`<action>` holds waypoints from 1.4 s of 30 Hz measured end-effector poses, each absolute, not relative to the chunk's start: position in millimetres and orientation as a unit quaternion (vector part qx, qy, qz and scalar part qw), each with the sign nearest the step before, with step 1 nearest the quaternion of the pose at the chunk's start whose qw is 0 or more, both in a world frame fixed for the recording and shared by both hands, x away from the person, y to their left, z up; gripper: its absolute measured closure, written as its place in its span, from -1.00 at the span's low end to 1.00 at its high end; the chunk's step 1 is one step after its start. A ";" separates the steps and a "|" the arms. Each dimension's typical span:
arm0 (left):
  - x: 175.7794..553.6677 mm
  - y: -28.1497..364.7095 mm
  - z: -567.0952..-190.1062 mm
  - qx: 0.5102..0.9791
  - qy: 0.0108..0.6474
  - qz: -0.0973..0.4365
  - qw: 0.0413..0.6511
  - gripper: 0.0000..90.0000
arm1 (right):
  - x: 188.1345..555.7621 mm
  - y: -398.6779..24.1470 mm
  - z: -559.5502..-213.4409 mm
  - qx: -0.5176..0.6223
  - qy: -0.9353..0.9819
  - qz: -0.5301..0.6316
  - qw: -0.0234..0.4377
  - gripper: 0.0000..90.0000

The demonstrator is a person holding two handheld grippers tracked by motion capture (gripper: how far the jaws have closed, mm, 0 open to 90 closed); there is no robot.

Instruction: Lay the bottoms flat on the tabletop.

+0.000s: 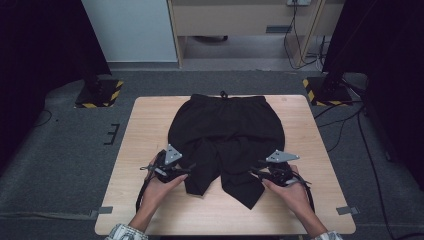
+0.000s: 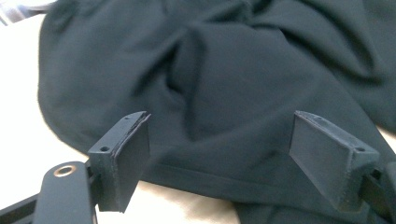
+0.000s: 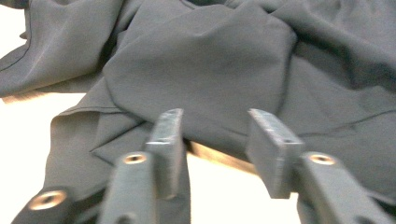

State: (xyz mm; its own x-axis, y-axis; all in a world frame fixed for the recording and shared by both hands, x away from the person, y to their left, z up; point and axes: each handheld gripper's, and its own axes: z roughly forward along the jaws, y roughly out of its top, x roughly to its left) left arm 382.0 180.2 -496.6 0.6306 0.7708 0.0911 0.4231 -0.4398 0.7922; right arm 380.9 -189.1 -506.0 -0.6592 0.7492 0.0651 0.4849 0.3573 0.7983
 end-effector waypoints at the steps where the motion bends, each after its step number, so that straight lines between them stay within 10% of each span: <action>1: 381.6 176.8 -499.2 0.826 0.354 0.228 0.374 -0.59 | 379.6 -185.6 -506.0 0.384 0.808 0.417 0.158 0.03; 7: 386.8 169.2 -510.7 0.840 0.344 0.222 0.355 -0.75 | 379.2 -157.0 -510.4 0.373 0.822 0.393 0.175 -0.47; 13: 383.8 161.3 -513.8 0.843 0.343 0.199 0.363 -0.59 | 382.8 -132.4 -521.2 0.351 0.843 0.370 0.170 -0.52; 23: 380.7 154.3 -513.1 0.859 0.332 0.207 0.331 0.68 | 386.8 -130.1 -528.5 0.333 0.853 0.357 0.186 0.99; 42: 404.3 224.2 -509.0 0.806 0.442 0.240 0.312 0.94 | 398.8 -209.5 -495.6 0.396 0.794 0.408 0.214 1.00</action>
State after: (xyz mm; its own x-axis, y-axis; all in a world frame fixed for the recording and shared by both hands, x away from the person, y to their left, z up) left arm 404.3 224.2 -509.0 0.4942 0.8621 0.1120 0.5627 -0.4154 0.7147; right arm 398.8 -209.5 -495.6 -0.5941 0.8042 -0.0172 0.4547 0.3534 0.8175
